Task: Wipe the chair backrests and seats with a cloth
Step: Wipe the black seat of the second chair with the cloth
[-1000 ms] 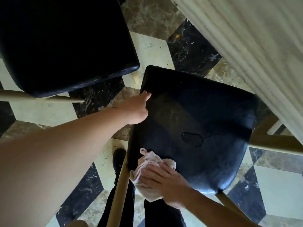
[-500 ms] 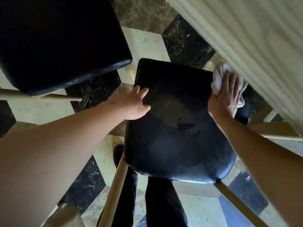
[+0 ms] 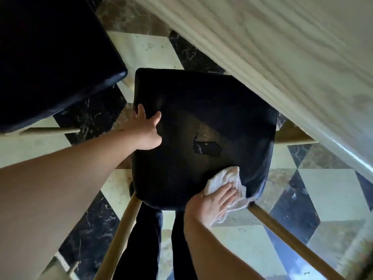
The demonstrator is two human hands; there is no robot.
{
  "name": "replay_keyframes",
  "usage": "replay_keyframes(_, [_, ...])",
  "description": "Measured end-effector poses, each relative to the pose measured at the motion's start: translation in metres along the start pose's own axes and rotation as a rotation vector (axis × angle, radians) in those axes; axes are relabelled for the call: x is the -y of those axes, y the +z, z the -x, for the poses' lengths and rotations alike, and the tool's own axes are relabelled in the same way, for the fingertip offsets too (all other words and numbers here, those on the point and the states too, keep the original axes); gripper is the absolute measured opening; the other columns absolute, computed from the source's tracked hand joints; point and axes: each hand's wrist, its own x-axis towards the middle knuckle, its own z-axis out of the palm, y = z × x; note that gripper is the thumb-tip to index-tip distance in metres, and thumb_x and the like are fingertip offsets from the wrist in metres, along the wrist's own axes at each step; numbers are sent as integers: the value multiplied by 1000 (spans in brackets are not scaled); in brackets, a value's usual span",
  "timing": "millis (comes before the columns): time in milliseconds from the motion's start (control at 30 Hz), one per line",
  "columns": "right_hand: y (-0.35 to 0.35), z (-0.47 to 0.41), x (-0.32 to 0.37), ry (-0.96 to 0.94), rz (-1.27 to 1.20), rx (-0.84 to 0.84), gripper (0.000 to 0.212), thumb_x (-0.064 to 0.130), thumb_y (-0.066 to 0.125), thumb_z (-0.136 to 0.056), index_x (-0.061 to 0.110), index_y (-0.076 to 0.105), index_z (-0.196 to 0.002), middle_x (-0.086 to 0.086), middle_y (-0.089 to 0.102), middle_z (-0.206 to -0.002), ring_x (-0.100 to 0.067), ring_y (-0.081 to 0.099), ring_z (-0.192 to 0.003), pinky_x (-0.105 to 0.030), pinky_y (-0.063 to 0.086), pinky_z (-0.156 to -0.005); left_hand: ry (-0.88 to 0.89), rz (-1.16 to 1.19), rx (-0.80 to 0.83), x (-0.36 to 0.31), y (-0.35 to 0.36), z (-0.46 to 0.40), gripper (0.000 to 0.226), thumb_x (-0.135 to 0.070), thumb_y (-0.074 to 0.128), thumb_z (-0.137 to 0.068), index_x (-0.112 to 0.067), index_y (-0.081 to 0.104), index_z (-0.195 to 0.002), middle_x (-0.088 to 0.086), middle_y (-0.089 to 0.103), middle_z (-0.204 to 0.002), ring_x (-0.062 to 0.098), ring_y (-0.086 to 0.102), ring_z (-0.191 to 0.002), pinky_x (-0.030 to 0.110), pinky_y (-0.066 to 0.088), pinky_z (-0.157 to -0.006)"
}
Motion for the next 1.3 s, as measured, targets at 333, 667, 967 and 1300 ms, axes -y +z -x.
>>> replay_keyframes(333, [64, 19, 74, -1284, 449, 573, 91, 9, 52, -88, 28, 7, -166, 7, -4, -173, -12, -28, -154, -41, -24, -123, 70, 99, -232, 17, -5, -10, 46, -20, 32, -108, -7, 34, -152, 27, 14, -166, 49, 36, -143, 53, 35, -112])
replay_keyframes(667, [-19, -181, 149, -1251, 547, 265, 81, 3, 52, -90, 29, 27, -162, 3, 20, -171, -23, 16, -159, -43, 10, -128, -24, 342, -226, 29, -6, -15, 68, -46, 46, -98, -30, 15, -157, 13, 46, -152, 37, 56, -123, 37, 39, -87])
replay_keyframes(967, [-33, -170, 91, -444, 106, -70, 85, 28, 41, -82, 19, 23, -164, -5, 14, -173, -24, 5, -160, -48, 1, -127, -17, 76, -178, 19, -10, -8, 77, -20, 46, -91, -23, 17, -163, 3, 16, -171, 35, 27, -151, 47, 35, -115])
replay_keyframes(1300, [43, -28, 57, -1427, 575, 506, 95, 14, 58, -84, 26, 10, -165, 2, 1, -174, -20, -15, -158, -53, -5, -128, -33, 255, -176, 17, -4, -9, 54, -39, 24, -108, -16, 35, -155, 8, 21, -169, 35, 29, -150, 46, 26, -117])
